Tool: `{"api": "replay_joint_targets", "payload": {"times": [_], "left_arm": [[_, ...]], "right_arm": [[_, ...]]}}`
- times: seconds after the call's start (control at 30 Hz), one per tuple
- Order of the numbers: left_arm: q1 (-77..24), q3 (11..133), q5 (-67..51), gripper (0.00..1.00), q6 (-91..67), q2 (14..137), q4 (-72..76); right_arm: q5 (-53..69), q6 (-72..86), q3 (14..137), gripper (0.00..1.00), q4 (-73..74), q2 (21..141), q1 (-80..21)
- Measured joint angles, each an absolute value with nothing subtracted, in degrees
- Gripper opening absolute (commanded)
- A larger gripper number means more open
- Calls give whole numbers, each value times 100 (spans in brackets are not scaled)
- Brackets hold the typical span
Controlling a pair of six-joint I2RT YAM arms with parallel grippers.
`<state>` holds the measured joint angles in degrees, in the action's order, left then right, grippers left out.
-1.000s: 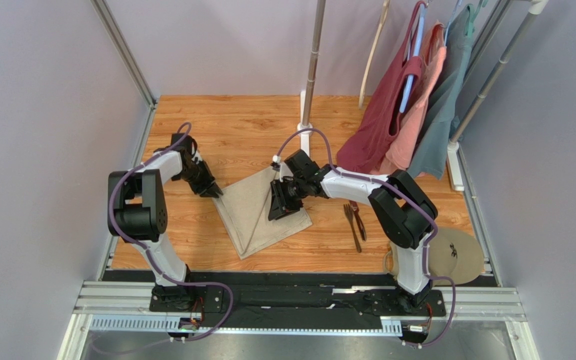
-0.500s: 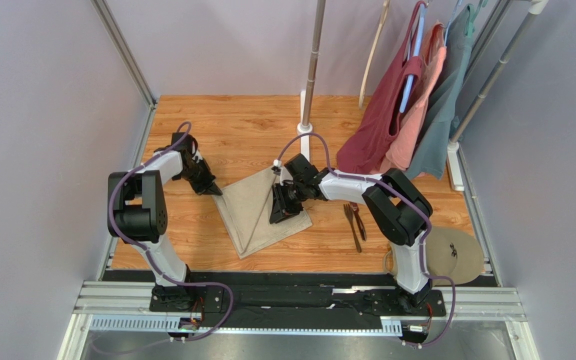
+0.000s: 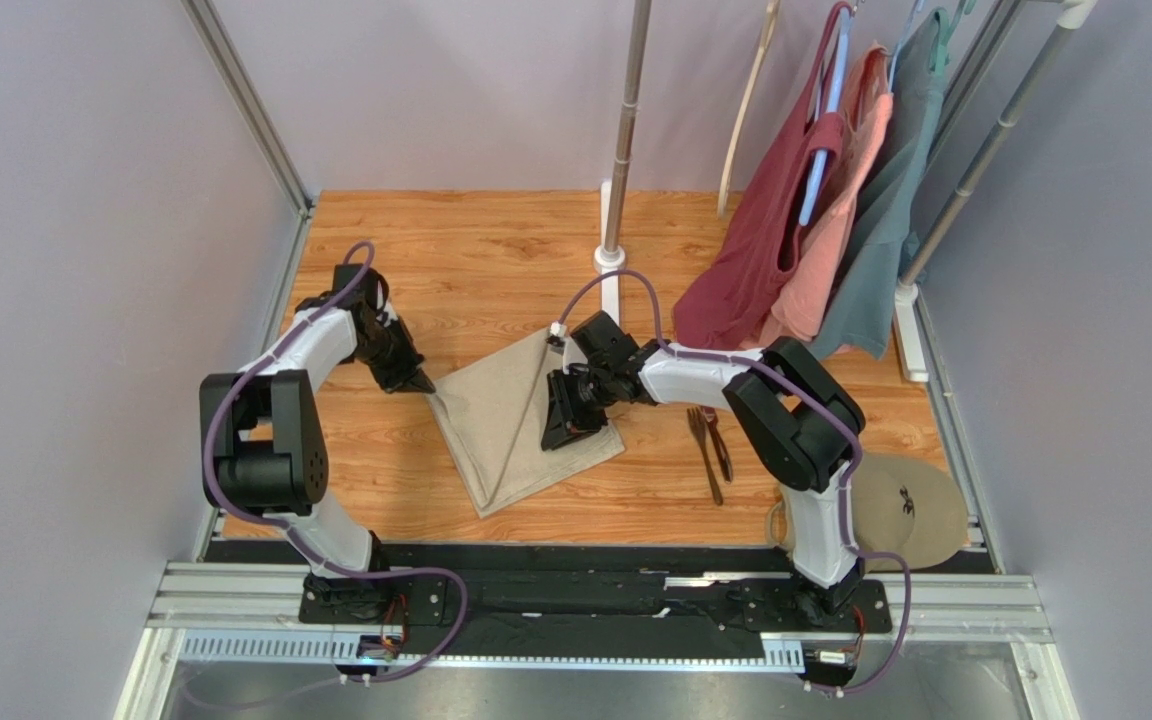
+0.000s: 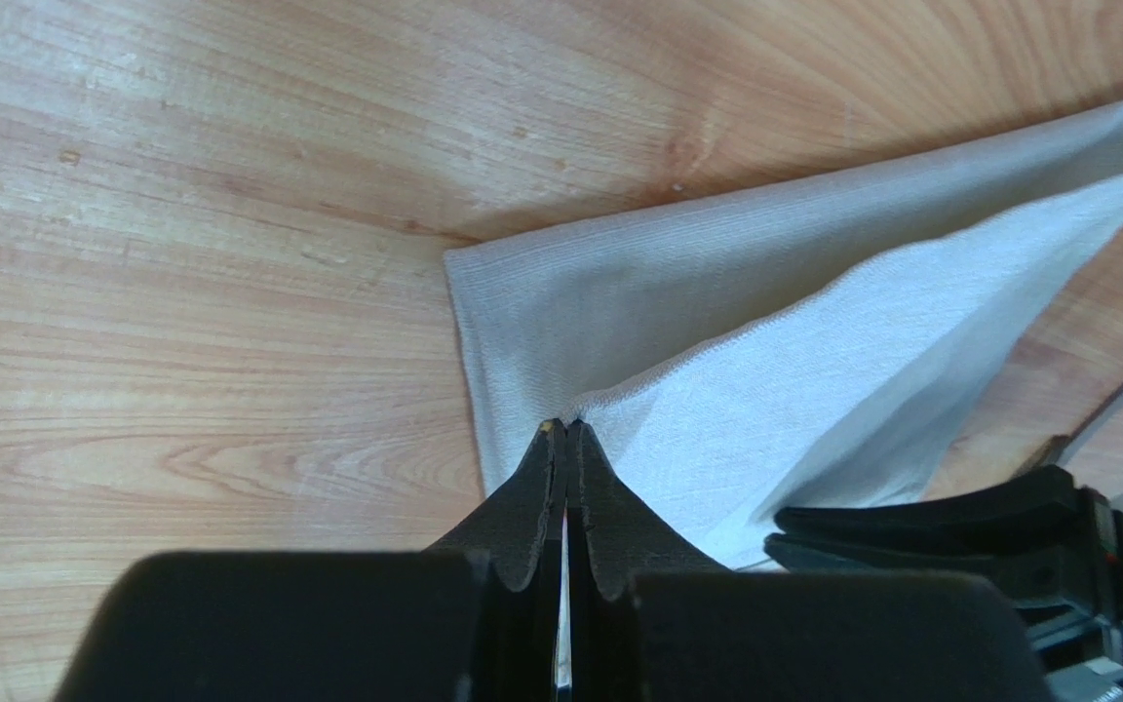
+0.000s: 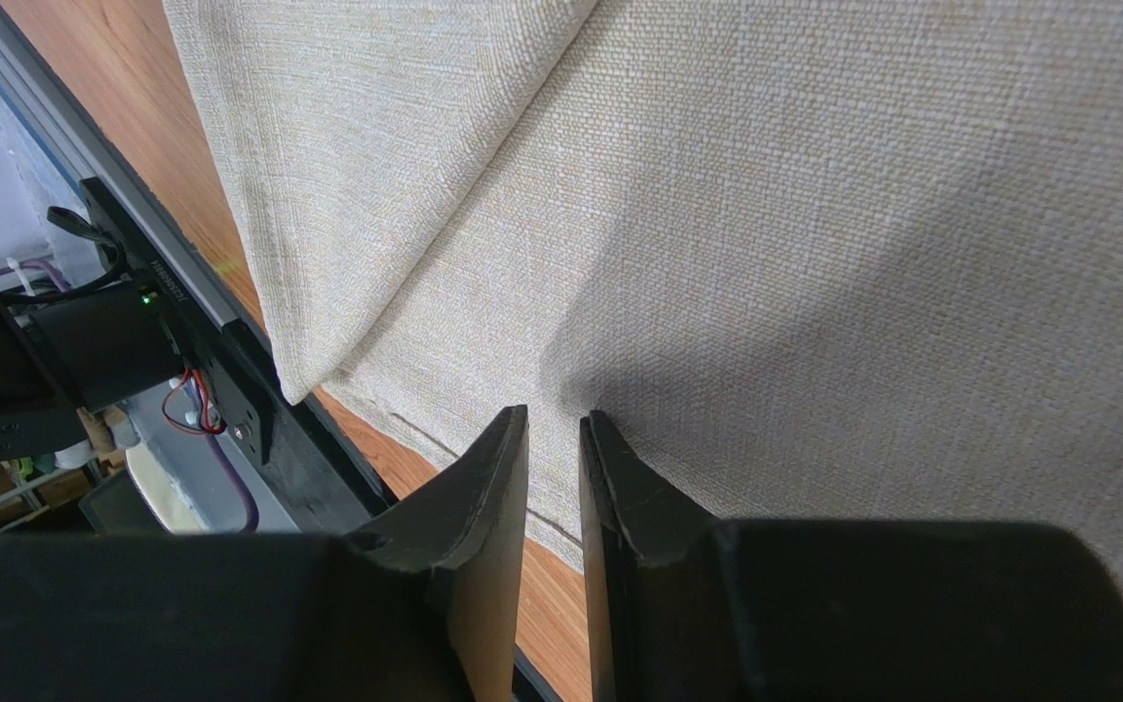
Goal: Fold the napkin into a case and place the utensils inside
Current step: Smooth out the upper triangle-folded napkin at the center of the board.
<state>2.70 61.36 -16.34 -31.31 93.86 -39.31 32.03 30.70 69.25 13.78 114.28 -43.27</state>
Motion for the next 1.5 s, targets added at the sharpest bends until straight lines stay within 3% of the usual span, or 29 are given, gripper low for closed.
{"api": "replay_joint_targets", "payload": {"times": [0.37,0.7,1.5], "left_arm": [[266,5981,-1256,0,-3065,9629,-4010],[266,6152,-1144,0,-3065,9874,-4049],[266,6296,-913,0,-3227,10086,-4029]], "right_arm": [[3218,3046,6936,23,1391,11428,-4359],[3400,2987,7570,29,1406,11428,-4825],[4362,3833,7723,27,357,12315,-5564]]}}
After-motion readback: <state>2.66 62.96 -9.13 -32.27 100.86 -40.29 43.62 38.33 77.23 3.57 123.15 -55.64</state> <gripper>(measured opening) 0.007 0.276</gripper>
